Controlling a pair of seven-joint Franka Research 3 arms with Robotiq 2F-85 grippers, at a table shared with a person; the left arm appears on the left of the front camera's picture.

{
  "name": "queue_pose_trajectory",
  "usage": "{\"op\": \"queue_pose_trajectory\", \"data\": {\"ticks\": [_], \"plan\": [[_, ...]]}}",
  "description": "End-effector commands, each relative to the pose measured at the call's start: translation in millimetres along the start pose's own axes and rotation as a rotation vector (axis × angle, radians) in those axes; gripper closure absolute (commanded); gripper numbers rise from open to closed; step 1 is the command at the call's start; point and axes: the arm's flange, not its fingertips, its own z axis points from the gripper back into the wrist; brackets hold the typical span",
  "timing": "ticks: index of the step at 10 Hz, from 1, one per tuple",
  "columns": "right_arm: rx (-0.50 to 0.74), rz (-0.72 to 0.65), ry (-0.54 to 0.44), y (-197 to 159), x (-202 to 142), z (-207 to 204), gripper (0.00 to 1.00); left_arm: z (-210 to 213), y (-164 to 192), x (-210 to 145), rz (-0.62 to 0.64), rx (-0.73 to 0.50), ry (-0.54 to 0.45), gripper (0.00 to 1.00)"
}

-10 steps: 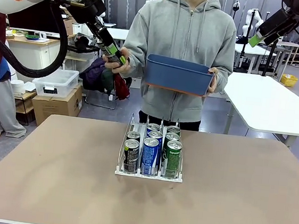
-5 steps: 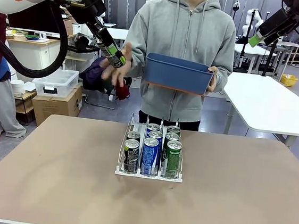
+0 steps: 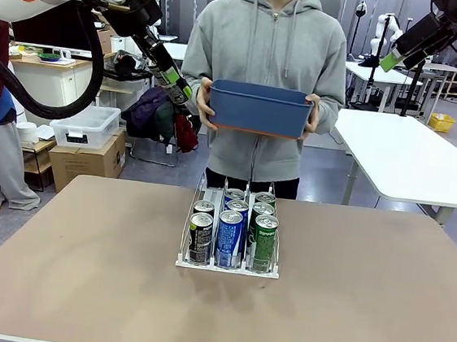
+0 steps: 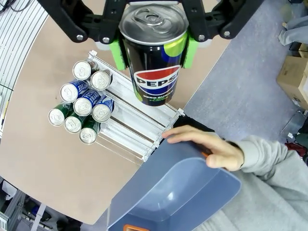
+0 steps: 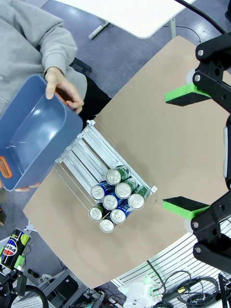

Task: Fill the beverage cans into the dispenser.
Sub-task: Place the picked Pepsi coke in the line of the Automatic Can Dispenser with the same cans.

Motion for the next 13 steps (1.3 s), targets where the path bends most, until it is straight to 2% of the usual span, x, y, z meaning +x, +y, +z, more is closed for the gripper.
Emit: {"op": "queue_pose_trajectory", "data": {"ticks": [1, 2, 4, 7, 10, 11, 12, 13], "plan": [[0.02, 0.007, -0.009, 0.0, -0.9, 0.1, 0.0, 2.8, 0.3, -0.2, -0.009, 0.014, -0.001, 0.63], [0.02, 0.007, -0.009, 0.0, -0.9, 0.1, 0.0, 0.0, 0.0, 0.0, 0.0, 0.0, 0.0, 0.43], [0.02, 0.007, -0.009, 0.0, -0.9, 0.1, 0.0, 2.5, -18.9, -4.9, -0.006, 0.005, 0.031, 0.43], [0.02, 0.007, -0.009, 0.0, -0.9, 0.1, 0.0, 5.8, -27.6, -4.0, -0.01, 0.027, 0.019, 0.43], [0.02, 0.007, -0.009, 0.0, -0.9, 0.1, 0.0, 11.7, -47.8, 2.6, -0.012, -0.008, 0.026, 0.43], [0.02, 0.007, -0.009, 0.0, -0.9, 0.1, 0.0, 10.6, -66.3, 10.1, 0.033, 0.024, 0.089, 0.43], [0.02, 0.007, -0.009, 0.0, -0.9, 0.1, 0.0, 7.1, -90.5, 14.4, 0.129, 0.117, 0.153, 0.43], [0.02, 0.007, -0.009, 0.0, -0.9, 0.1, 0.0, 4.1, -118.0, 10.9, 0.157, 0.147, 0.193, 0.43]]}}
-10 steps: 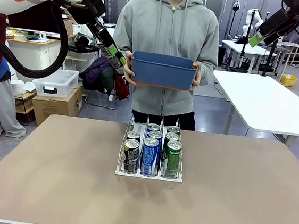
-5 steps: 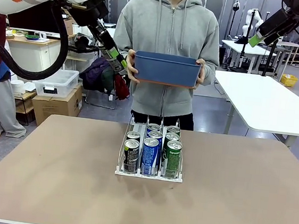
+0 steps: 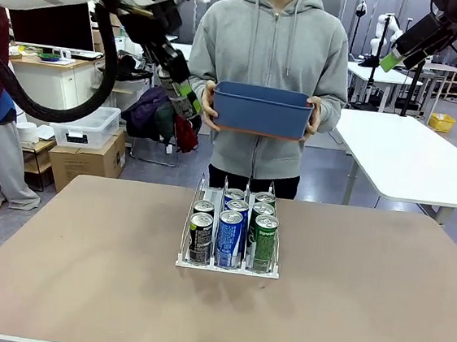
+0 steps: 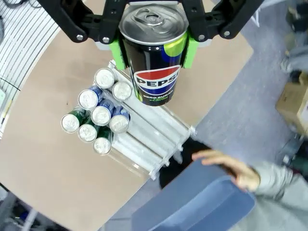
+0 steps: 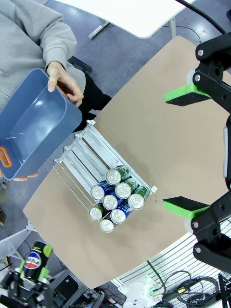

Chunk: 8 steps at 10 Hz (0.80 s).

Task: Fill the beverage cans into the dispenser.
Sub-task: Place the picked Pepsi coke in the line of the Automatic Can Dispenser with the same cans.

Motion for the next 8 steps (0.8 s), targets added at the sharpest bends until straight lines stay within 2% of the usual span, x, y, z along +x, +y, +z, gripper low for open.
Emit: {"op": "queue_pose_trajectory", "data": {"ticks": [1, 3, 5, 6, 7, 8], "plan": [[0.02, 0.007, -0.009, 0.0, -0.9, 0.1, 0.0, 3.4, -46.0, -14.2, 0.085, 0.074, 0.104, 0.43], [0.02, 0.007, -0.009, 0.0, -0.9, 0.1, 0.0, 1.6, -75.9, -25.7, 0.074, 0.018, 0.12, 0.43], [0.02, 0.007, -0.009, 0.0, -0.9, 0.1, 0.0, -2.8, -88.0, -35.9, 0.031, -0.106, 0.102, 0.43], [0.02, 0.007, -0.009, 0.0, -0.9, 0.1, 0.0, 0.6, -82.6, -33.6, 0.006, -0.088, 0.073, 0.43], [0.02, 0.007, -0.009, 0.0, -0.9, 0.1, 0.0, -6.9, -96.3, -27.4, 0.058, -0.026, 0.135, 0.43], [0.02, 0.007, -0.009, 0.0, -0.9, 0.1, 0.0, -6.9, -96.3, -27.4, 0.058, -0.026, 0.135, 0.43]]}}
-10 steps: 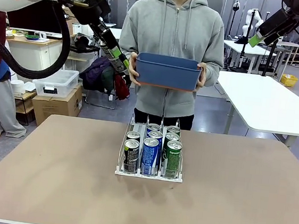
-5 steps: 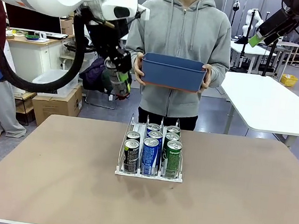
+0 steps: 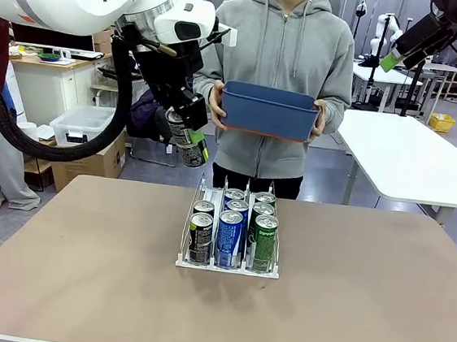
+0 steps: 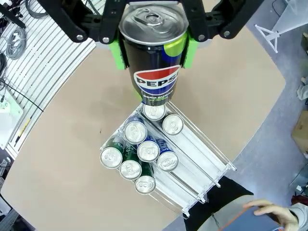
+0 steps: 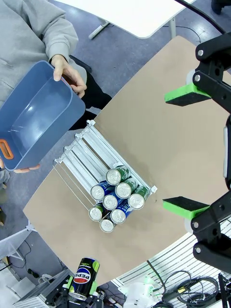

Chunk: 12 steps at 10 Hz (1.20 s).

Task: Fill the beverage cans into the dispenser.
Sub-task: Place the picked Pepsi coke in the line of the Automatic Can Dispenser with the same cans.

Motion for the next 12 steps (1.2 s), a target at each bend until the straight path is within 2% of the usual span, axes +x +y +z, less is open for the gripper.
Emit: {"op": "queue_pose_trajectory", "data": {"ticks": [1, 4, 8, 12], "plan": [[0.02, 0.007, -0.009, 0.0, -1.0, 0.2, 0.0, 1.2, 0.0, 0.8, 0.019, 0.029, 0.006, 0.43], [0.02, 0.007, -0.009, 0.0, -1.0, 0.2, 0.0, -8.9, -0.3, -2.7, -0.008, -0.034, -0.009, 0.43], [0.02, 0.007, -0.009, 0.0, -1.0, 0.2, 0.0, -49.5, -32.4, -45.0, -0.086, -0.244, -0.085, 0.43], [0.02, 0.007, -0.009, 0.0, -1.0, 0.2, 0.0, -81.1, -52.9, -101.4, -0.297, -0.382, -0.079, 0.43]]}}
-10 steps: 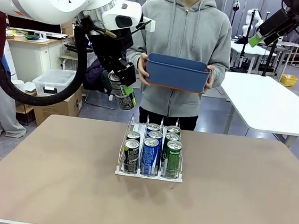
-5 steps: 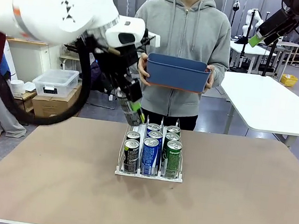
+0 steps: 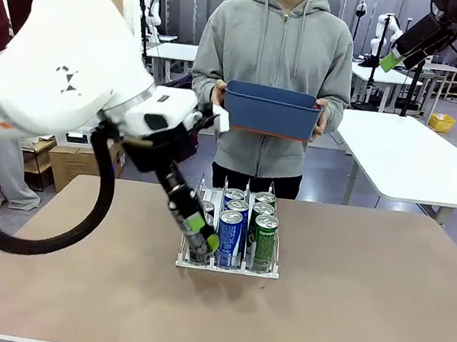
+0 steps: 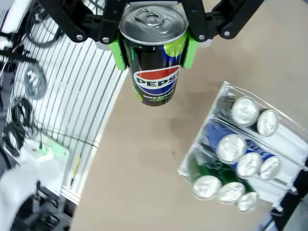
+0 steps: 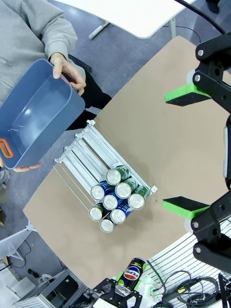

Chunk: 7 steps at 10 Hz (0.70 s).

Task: Fill the beverage cans into the dispenser.
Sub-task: Place the picked Pepsi coke in the line of the Automatic Can Dispenser with the same cans.

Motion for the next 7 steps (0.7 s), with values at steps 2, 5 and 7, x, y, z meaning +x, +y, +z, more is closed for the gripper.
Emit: {"op": "queue_pose_trajectory", "data": {"ticks": [2, 5, 7], "plan": [[0.02, 0.007, -0.009, -0.1, -1.0, 0.2, 0.0, -20.4, 2.7, -26.0, -0.187, 0.029, 0.067, 0.43], [0.02, 0.007, -0.009, -0.1, -1.0, 0.2, 0.0, -49.3, 19.9, -14.8, -0.219, 0.106, 0.173, 0.43], [0.02, 0.007, -0.009, -0.1, -1.0, 0.2, 0.0, -48.1, 10.6, -30.4, -0.213, 0.066, 0.18, 0.43]]}}
